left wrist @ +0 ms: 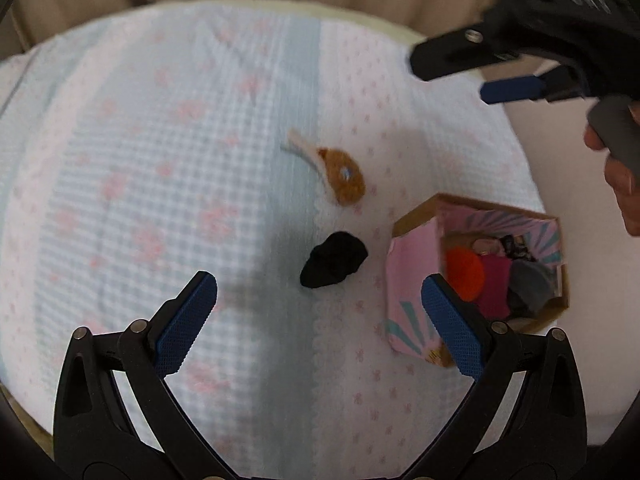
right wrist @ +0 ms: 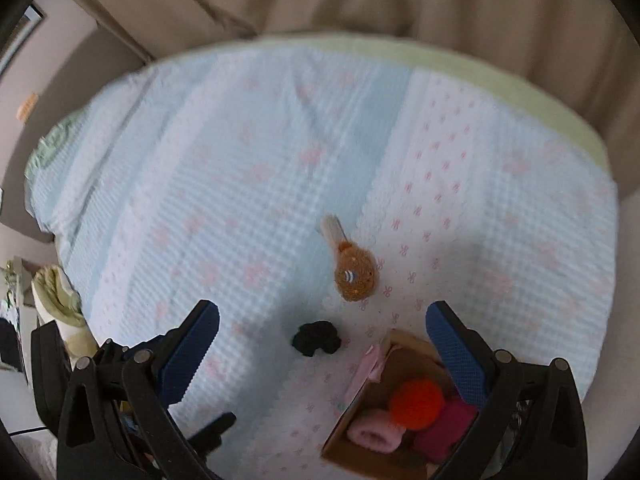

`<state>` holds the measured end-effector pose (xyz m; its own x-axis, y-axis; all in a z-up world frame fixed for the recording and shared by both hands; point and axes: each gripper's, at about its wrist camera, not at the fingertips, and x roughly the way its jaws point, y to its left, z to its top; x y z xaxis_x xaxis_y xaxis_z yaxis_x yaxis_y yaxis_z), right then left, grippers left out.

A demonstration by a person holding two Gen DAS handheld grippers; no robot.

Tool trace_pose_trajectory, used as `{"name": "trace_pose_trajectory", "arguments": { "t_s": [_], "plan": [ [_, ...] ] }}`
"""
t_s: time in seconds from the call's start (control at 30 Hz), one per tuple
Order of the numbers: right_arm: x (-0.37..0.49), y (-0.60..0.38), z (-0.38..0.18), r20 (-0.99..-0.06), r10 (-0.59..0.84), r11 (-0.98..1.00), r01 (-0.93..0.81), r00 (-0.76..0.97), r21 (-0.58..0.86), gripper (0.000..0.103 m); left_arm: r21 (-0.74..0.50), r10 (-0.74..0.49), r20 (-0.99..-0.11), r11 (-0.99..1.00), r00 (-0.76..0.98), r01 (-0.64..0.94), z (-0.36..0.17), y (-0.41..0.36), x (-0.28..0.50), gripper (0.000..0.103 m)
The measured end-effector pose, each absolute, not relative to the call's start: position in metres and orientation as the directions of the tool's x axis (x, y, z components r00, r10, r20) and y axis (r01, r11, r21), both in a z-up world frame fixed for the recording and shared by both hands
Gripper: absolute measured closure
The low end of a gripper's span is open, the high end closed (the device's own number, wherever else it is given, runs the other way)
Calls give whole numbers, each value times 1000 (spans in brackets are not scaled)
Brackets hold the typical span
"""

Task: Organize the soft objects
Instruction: 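Grasp the black scrunchie with the left tool while the right tool grasps the teddy-bear clip, then carry the black scrunchie and teddy-bear clip over the box with both tools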

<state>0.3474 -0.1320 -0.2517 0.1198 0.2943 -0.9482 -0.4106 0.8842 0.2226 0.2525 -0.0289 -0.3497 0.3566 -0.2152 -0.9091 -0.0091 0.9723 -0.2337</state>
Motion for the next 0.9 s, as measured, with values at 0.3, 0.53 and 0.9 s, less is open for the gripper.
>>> {"name": "trace_pose_trajectory", "arguments": {
  "t_s": [0.3,0.53,0.9],
  "plan": [
    [397,-105,-373,-965,238,860,-438,-109,261,14,-228,-227,-936,973,270,30,-439,-55,282,12],
    [409,-93,-435,-968,176,853,-463,-181,242,31,-250,-256,-945,967,206,55,-482,-77,295,28],
    [404,-92,-459,-978,122,852,-487,-170,191,62,-198,-202,-963,979,180,39,-501,-81,304,79]
  ]
}}
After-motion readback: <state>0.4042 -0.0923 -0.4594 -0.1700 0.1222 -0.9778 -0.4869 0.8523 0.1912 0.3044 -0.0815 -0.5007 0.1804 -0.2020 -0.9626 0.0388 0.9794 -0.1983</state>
